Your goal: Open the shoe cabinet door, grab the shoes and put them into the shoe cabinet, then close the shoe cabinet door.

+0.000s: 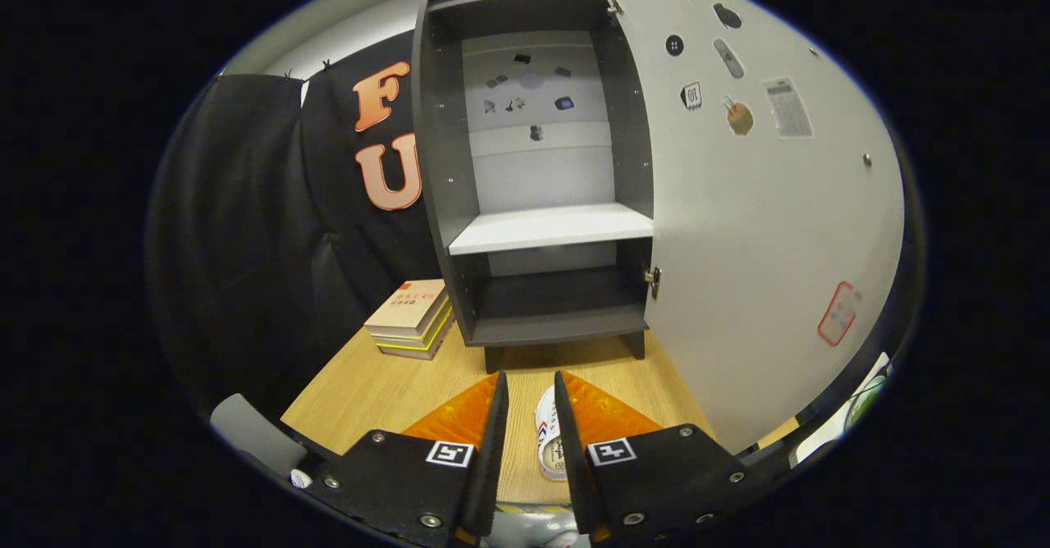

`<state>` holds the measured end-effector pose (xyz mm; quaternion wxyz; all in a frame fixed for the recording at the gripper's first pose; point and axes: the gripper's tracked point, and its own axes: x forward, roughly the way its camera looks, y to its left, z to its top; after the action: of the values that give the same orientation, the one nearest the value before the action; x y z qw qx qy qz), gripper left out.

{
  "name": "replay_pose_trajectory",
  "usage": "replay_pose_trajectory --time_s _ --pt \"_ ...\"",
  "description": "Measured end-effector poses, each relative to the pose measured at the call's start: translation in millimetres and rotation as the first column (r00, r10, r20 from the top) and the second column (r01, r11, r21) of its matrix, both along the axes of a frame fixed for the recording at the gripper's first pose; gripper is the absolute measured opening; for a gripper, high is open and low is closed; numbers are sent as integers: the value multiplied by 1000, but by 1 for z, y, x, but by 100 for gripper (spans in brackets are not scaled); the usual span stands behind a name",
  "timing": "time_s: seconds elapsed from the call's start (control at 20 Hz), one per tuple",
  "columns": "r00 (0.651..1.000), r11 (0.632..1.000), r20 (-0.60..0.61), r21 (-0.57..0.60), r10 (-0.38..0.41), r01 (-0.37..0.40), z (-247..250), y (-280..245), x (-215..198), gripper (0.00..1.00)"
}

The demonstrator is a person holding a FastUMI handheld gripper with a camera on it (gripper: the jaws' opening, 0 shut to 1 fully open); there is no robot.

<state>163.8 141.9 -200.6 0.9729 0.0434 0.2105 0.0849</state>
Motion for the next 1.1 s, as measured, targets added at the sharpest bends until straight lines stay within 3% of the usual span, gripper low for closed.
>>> replay_pose_trajectory --time_s 0.5,1.1 --pt "979 999 -205 -41 23 -32 -120 19 15 37" --pt "921 999 -389 -19 25 -35 -223 25 35 37"
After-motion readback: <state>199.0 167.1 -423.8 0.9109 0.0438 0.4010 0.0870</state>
